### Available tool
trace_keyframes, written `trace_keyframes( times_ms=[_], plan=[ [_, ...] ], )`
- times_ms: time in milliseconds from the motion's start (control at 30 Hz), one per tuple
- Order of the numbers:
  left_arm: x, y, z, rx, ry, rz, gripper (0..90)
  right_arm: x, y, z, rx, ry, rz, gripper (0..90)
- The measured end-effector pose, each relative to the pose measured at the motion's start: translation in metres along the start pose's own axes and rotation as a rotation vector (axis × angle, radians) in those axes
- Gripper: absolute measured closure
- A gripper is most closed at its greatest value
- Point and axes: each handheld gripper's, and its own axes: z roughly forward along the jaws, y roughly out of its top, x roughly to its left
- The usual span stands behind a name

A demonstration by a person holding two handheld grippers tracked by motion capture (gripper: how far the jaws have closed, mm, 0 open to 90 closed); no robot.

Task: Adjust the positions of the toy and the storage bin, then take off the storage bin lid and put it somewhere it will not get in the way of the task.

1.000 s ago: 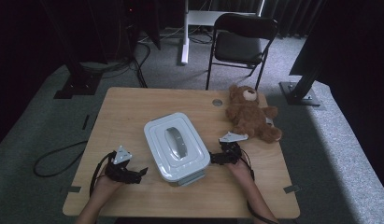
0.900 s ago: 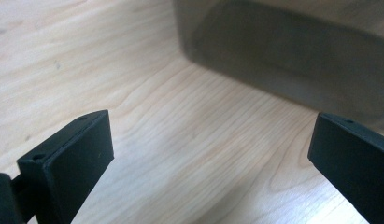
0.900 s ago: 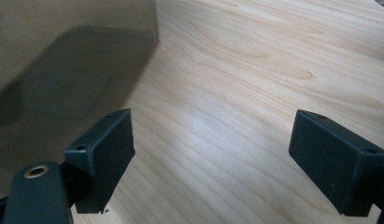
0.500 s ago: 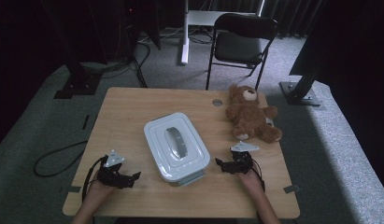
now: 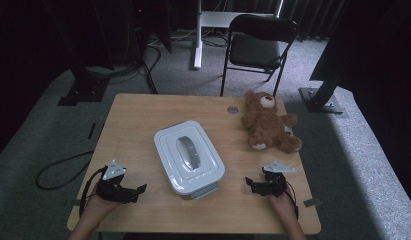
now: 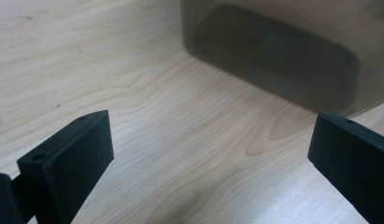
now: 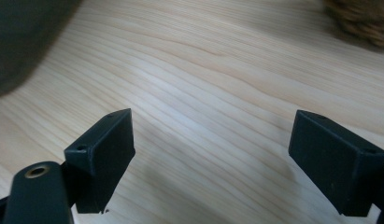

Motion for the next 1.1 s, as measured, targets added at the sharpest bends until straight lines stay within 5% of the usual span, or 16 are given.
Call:
trace_keyframes(
  times_ms=[367, 600, 1100],
  plan=[
    [-0.015, 0.024, -0.014, -0.023, -0.019, 0.045, 0.9, -0.016, -0.008, -0.010, 0.009, -0.098, 0.068, 13.7],
    [-0.029, 0.043, -0.013, -0.021, -0.019, 0.102, 0.9, -0.016, -0.007, -0.008, 0.035, -0.099, 0.068, 14.1],
    [-0.061, 0.085, 0.001, -0.031, -0.089, 0.177, 0.9, -0.013, -0.007, -0.006, 0.058, -0.106, 0.040, 14.1]
  ],
)
